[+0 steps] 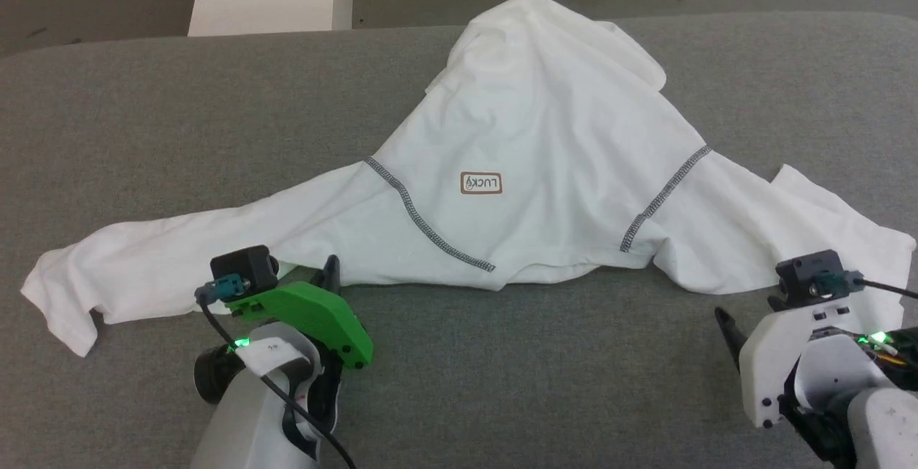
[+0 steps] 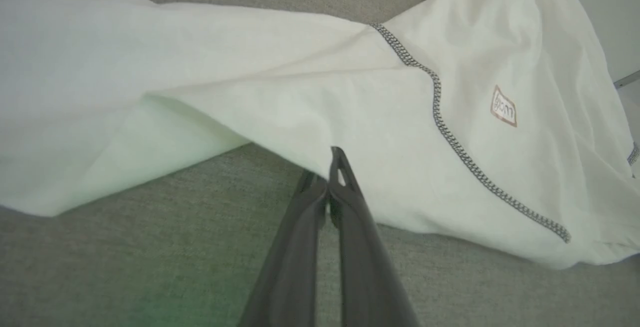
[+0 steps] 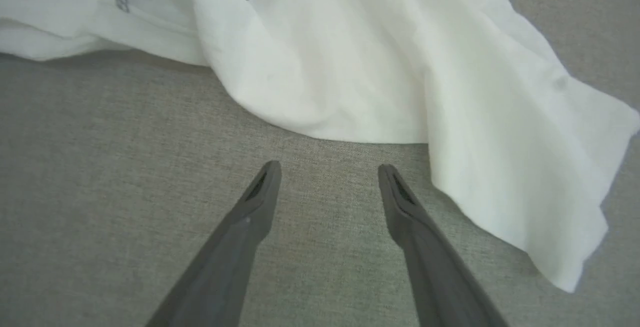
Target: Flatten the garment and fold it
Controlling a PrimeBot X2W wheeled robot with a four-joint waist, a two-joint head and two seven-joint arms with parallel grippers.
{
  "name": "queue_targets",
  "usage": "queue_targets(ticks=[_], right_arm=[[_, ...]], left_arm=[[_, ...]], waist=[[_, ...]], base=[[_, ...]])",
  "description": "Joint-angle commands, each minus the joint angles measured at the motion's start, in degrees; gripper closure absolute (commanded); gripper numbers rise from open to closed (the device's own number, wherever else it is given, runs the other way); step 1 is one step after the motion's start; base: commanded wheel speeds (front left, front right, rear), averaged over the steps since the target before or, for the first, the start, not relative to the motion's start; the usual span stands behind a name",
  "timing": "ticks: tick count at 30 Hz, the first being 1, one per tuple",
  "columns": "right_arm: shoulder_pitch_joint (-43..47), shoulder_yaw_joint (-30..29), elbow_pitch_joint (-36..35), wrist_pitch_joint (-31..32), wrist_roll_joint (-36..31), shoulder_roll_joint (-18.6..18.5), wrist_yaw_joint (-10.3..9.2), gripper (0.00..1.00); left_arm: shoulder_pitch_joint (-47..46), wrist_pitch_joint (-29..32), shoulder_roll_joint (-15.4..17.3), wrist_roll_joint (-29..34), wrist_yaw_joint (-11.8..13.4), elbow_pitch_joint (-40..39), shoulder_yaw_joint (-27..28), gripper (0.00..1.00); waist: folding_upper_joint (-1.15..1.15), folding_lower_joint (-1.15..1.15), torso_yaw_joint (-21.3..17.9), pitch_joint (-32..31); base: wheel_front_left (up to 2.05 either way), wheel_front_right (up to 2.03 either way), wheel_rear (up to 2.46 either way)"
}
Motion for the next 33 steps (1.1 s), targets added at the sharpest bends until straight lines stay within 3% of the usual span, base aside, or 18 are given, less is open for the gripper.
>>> queue_targets(ticks=[1, 7, 14, 15, 16, 17, 26, 33], right_arm=[[-1.93, 0.58, 0.93, 1.38, -1.19, -0.95, -0.08, 0.00], [-6.37, 4.19, 6.83, 1.53, -1.22, -3.42, -0.08, 0.00], [-9.35, 7.46, 11.86, -2.99, -0.61, -4.74, -0.08, 0.00], [-9.66, 7.53, 12.75, -3.05, -0.16, -4.62, -0.08, 0.25], [-9.92, 7.79, 13.24, -3.18, 0.18, -4.62, -0.08, 0.78], [-10.20, 8.13, 13.69, -3.40, 0.47, -4.73, -0.08, 1.00], [-12.90, 8.95, 10.71, -8.17, 5.28, -7.09, -0.08, 1.00], [-16.47, 1.11, 1.21, -8.26, 16.03, -7.71, -0.08, 1.00]], left_arm=[[0.43, -0.30, 0.35, 0.13, -0.21, -0.56, -0.18, 1.00], [0.02, -0.45, 0.16, 0.26, -0.02, -1.89, -1.13, 1.00], [-0.31, -0.75, 0.20, 0.36, 0.00, -2.02, -1.66, 1.00], [-0.35, -0.82, 0.20, 0.35, -0.01, -1.98, -1.72, 1.00], [-0.38, -0.86, 0.20, 0.33, -0.03, -1.95, -1.77, 1.00], [-0.42, -0.98, 0.20, 0.30, -0.09, -1.91, -1.84, 1.00], [-1.06, -6.01, 0.01, -0.98, -2.01, -3.68, -1.10, 1.00], [-10.55, -7.19, 1.92, -1.67, -7.51, -10.01, -1.43, 1.00]], waist=[[0.00, 0.00, 0.63, 0.59], [0.00, 0.00, 1.50, 2.43], [0.00, 0.00, 1.63, 3.85], [0.00, 0.00, 1.61, 3.92], [0.00, 0.00, 1.60, 3.96], [0.00, 0.00, 1.57, 3.94], [0.00, 0.00, 0.12, -0.16], [0.00, 0.00, 0.41, -4.18]], base=[[0.00, 0.00, 0.00], [0.00, 0.00, 0.00], [0.00, 0.00, 0.00], [0.00, 0.00, 0.00], [0.00, 0.00, 0.00], [0.00, 0.00, 0.00], [0.00, 0.00, 0.00], [0.00, 0.00, 0.00]])
